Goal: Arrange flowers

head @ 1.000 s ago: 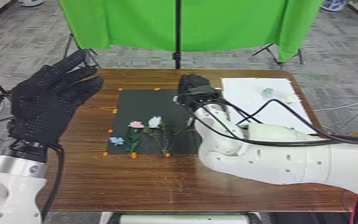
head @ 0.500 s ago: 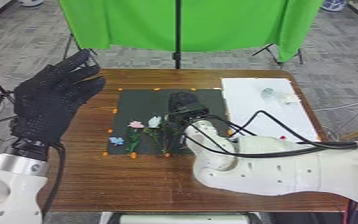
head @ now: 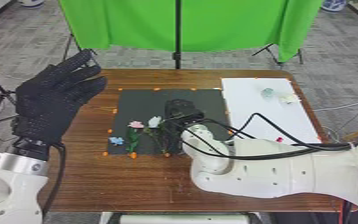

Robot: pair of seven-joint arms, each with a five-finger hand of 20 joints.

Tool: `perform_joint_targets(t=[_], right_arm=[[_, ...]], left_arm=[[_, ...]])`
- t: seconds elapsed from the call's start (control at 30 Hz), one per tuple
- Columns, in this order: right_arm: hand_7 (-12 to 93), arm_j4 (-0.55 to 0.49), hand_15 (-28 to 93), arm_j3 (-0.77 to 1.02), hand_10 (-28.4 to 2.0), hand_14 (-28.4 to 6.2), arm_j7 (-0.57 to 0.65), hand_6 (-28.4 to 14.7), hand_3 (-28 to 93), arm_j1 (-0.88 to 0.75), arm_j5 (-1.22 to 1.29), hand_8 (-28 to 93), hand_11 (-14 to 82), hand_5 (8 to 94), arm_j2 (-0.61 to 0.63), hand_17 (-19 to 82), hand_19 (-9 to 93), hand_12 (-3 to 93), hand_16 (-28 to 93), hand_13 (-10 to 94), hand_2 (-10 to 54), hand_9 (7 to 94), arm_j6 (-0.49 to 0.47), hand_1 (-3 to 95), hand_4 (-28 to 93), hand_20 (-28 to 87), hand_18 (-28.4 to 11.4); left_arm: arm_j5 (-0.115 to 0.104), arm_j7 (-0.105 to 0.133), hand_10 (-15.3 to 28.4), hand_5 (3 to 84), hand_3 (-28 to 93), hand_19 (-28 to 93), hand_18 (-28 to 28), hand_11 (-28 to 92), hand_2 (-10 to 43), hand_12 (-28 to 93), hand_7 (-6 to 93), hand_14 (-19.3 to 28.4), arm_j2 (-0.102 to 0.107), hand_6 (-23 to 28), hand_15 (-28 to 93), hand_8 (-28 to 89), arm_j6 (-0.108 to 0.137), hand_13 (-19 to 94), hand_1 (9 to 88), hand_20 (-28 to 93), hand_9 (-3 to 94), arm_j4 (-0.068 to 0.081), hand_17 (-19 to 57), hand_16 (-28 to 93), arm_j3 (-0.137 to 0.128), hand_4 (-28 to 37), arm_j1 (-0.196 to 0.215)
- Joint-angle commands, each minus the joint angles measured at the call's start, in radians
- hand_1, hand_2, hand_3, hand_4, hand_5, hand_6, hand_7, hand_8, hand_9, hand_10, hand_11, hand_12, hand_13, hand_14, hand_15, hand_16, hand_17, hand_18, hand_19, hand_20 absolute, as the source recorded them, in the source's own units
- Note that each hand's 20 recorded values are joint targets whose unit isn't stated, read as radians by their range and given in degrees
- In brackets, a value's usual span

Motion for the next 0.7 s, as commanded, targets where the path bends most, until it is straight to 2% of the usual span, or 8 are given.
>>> perform_joint_targets(t=[0.03,0.1,0.3,0.53,0.7], right_arm=[[15,-0.027,52,0.001,-8.1,-2.9,0.009,2.3,74,0.006,-0.013,-11,21.3,71.1,0.007,47,93,21.0,19,86,-9.5,89.7,-0.006,42.7,-28,14,-16.4],[16,-0.028,52,-0.001,-8.4,-3.0,0.011,2.2,74,0.007,-0.020,-12,22.0,70.7,0.009,47,93,20.3,19,85,-9.5,89.2,-0.012,42.1,-28,14,-16.5],[16,-0.037,52,0.016,-8.7,-3.1,0.009,1.9,75,-0.004,-0.018,-12,23.5,69.9,0.024,47,93,18.2,19,85,-9.5,88.5,-0.035,41.2,-28,13,-16.6],[16,-0.062,52,0.043,-8.8,-3.1,-0.001,1.7,75,-0.008,-0.024,-12,24.1,69.2,0.048,46,93,17.3,19,85,-9.5,88.1,-0.062,41.6,-28,13,-16.7],[16,-0.074,52,0.065,-8.7,-3.0,-0.003,1.6,74,-0.002,-0.015,-12,23.1,69.2,0.064,46,93,18.9,19,85,-9.5,88.3,-0.058,42.4,-28,13,-16.8]], left_arm=[[0.000,-0.019,22.1,39.1,78,74,28.4,31,7.8,11,13.3,28.4,-0.017,11.9,56,-9,0.000,24,22.3,-14,31.3,0.004,-6.5,-11,0.001,-21.7,0.014],[-0.003,-0.015,22.1,39.1,78,74,28.4,31,7.8,11,13.3,28.4,-0.016,11.9,56,-8,0.003,25,22.3,-14,31.3,0.003,-6.5,-11,0.001,-21.7,0.019],[-0.004,-0.025,22.1,39.1,78,74,28.4,31,7.8,11,13.3,28.4,-0.018,11.9,56,-8,0.011,24,22.4,-14,31.3,0.003,-6.5,-11,0.002,-21.7,0.017],[-0.008,-0.023,22.1,39.0,78,74,28.4,31,7.8,11,13.4,28.4,-0.023,11.9,56,-8,0.032,24,22.3,-14,31.4,-0.005,-6.5,-11,-0.011,-21.7,0.044],[-0.007,-0.032,22.1,39.1,78,74,28.4,31,7.8,11,13.4,28.4,-0.026,11.9,56,-9,0.034,24,22.4,-14,31.3,-0.005,-6.5,-11,-0.007,-21.7,0.040]])
